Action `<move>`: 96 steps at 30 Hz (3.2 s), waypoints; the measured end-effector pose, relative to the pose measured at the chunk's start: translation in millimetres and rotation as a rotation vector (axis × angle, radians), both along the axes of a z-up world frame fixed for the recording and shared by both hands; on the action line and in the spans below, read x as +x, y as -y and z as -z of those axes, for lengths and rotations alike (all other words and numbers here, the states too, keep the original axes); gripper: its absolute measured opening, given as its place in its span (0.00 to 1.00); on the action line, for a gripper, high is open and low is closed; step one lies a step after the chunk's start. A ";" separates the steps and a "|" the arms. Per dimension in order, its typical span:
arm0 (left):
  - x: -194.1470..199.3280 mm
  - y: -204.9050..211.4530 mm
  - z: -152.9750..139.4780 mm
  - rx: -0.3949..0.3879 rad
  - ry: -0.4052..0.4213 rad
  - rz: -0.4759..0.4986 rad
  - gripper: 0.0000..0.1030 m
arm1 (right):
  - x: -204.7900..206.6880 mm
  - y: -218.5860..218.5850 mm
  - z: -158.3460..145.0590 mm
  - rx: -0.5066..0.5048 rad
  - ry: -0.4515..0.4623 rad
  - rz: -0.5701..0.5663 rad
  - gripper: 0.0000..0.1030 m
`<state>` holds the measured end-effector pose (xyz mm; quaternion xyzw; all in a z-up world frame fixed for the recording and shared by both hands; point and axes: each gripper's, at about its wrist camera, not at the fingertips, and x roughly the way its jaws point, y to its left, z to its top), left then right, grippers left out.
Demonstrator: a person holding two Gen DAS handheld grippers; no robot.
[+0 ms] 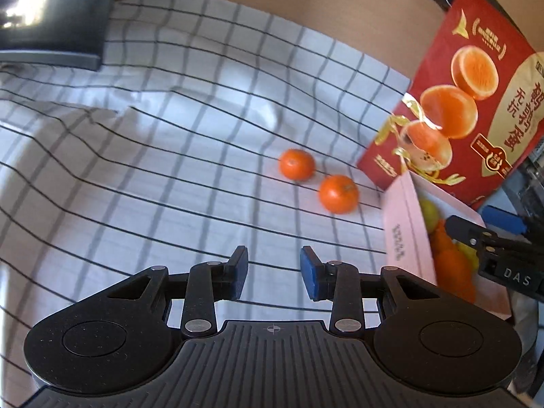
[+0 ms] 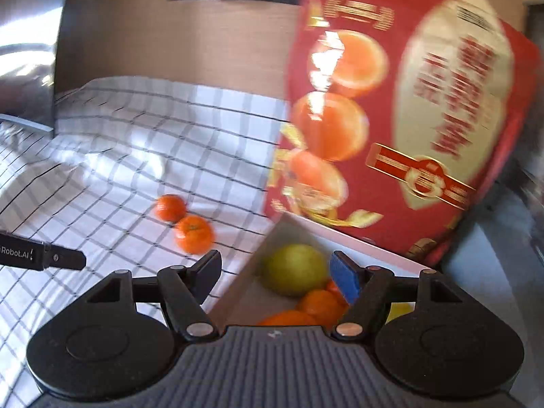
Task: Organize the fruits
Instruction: 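Grasp a tangerine on the table with the right gripper, then grasp another tangerine with the left gripper while the right holds its tangerine, then lower the tangerine onto the table and open the right gripper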
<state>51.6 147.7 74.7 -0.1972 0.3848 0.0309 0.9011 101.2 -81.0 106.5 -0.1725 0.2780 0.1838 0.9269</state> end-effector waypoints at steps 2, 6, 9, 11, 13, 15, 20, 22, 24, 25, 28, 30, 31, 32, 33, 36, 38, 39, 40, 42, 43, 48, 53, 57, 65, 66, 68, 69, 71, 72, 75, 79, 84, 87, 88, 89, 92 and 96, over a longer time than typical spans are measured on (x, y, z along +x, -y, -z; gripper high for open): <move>-7.7 -8.6 3.3 0.003 -0.003 -0.003 0.37 | 1.4 -17.2 1.7 -0.020 -0.019 -0.037 0.70; -21.7 -25.2 8.8 -0.021 -0.006 0.032 0.37 | 10.1 -56.0 11.2 -0.074 -0.062 -0.070 0.70; -32.0 -40.4 11.1 -0.048 0.009 0.052 0.37 | 27.1 -80.5 14.7 -0.066 -0.102 -0.064 0.70; -35.5 -50.9 14.6 -0.074 0.014 0.055 0.37 | 36.5 -89.1 14.9 -0.053 -0.122 -0.063 0.69; -37.4 -59.7 18.9 -0.096 0.016 0.055 0.37 | 69.2 -110.4 20.1 -0.009 -0.177 -0.032 0.70; -39.7 -68.1 22.8 -0.116 0.016 0.048 0.37 | 90.9 -120.0 29.8 -0.006 -0.221 0.006 0.70; -46.7 -81.5 25.3 -0.151 0.026 0.037 0.36 | 117.4 -142.1 43.6 0.002 -0.244 -0.012 0.69; -48.6 -83.9 24.9 -0.143 0.023 0.045 0.37 | 120.7 -157.6 50.9 -0.045 -0.234 -0.033 0.69; -50.5 -87.2 24.1 -0.130 0.021 0.050 0.37 | 125.9 -168.8 59.9 -0.082 -0.246 -0.020 0.69; -51.3 -89.2 24.1 -0.133 0.024 0.047 0.36 | 127.3 -172.5 64.2 -0.095 -0.251 -0.013 0.68; -51.4 -95.2 25.2 -0.124 0.019 0.042 0.36 | 128.1 -180.5 72.1 -0.128 -0.269 -0.005 0.49; -49.2 -97.3 27.2 -0.122 0.013 0.040 0.36 | 123.0 -181.0 70.5 -0.145 -0.256 0.000 0.42; -47.6 -97.6 28.3 -0.120 0.009 0.040 0.36 | 119.6 -179.2 68.0 -0.131 -0.262 -0.005 0.42; -45.4 -97.5 29.2 -0.117 0.003 0.040 0.37 | 113.4 -175.2 62.8 -0.105 -0.268 -0.005 0.42; -43.0 -97.0 29.7 -0.114 -0.003 0.042 0.37 | 106.2 -171.1 57.4 -0.084 -0.270 -0.006 0.42; -35.6 -92.4 28.3 -0.102 -0.004 0.059 0.37 | 73.6 -158.7 40.0 -0.030 -0.274 -0.043 0.42; -29.8 -88.1 26.0 -0.104 0.004 0.074 0.37 | 48.7 -151.4 33.8 -0.011 -0.291 -0.076 0.42; -26.7 -85.7 24.7 -0.104 0.009 0.084 0.37 | 34.3 -147.7 32.7 -0.007 -0.303 -0.097 0.42; -23.7 -82.9 23.3 -0.102 0.014 0.095 0.37 | 19.7 -144.2 32.9 -0.013 -0.311 -0.114 0.42; -16.0 -76.1 20.7 -0.096 0.021 0.119 0.37 | -9.7 -136.4 33.3 -0.035 -0.313 -0.144 0.42; -11.5 -73.0 19.6 -0.096 0.025 0.133 0.37 | -21.9 -131.4 35.5 -0.045 -0.312 -0.152 0.42; 22.1 -50.7 11.8 -0.093 0.070 0.272 0.37 | -66.1 -97.6 48.2 -0.082 -0.306 -0.107 0.42; 74.0 -7.5 -6.6 0.030 0.154 0.450 0.37 | -84.4 -70.3 58.4 -0.128 -0.256 -0.002 0.42; 120.2 27.0 -10.1 0.125 0.154 0.539 0.37 | -92.4 -45.0 53.7 -0.055 -0.262 0.091 0.42; 163.8 71.5 11.5 0.257 0.056 0.688 0.46 | -106.3 -16.9 55.8 0.011 -0.265 0.190 0.42; 166.0 74.4 12.3 0.255 0.045 0.697 0.47 | -106.3 -14.3 57.8 0.018 -0.269 0.198 0.42; 170.1 79.7 13.7 0.253 0.038 0.702 0.49 | -108.0 -10.6 59.8 0.027 -0.277 0.209 0.42; 172.7 81.5 15.2 0.245 0.030 0.705 0.50 | -108.7 -8.7 60.9 0.031 -0.282 0.215 0.42; 179.2 85.2 19.0 0.223 0.007 0.704 0.54 | -112.4 -5.9 61.7 0.040 -0.284 0.218 0.42; 180.9 87.2 21.5 0.217 0.001 0.703 0.55 | -112.4 -5.9 61.7 0.040 -0.284 0.218 0.42; 183.7 92.7 26.3 0.196 -0.021 0.697 0.55 | -115.5 -1.8 60.7 0.035 -0.274 0.207 0.42; 176.5 91.4 28.1 0.172 -0.026 0.633 0.50 | -116.5 4.6 62.1 0.031 -0.274 0.200 0.42; 141.2 66.6 24.5 0.140 -0.038 0.539 0.50 | -118.5 8.5 56.9 0.041 -0.247 0.163 0.42; 105.6 44.5 20.4 0.087 -0.029 0.496 0.50 | -119.1 6.7 54.1 0.051 -0.232 0.123 0.42; 90.4 37.3 19.0 0.072 -0.025 0.487 0.50 | -119.2 5.2 54.0 0.052 -0.226 0.109 0.42; 76.5 33.6 17.2 0.061 -0.021 0.479 0.50 | -118.9 3.5 54.2 0.053 -0.221 0.093 0.42; 33.7 24.9 16.0 0.025 -0.026 0.445 0.50 | -118.2 -1.8 58.8 0.050 -0.205 0.041 0.42; -10.8 18.6 25.7 -0.030 -0.075 0.362 0.50 | -114.6 -8.0 70.2 0.042 -0.219 -0.001 0.42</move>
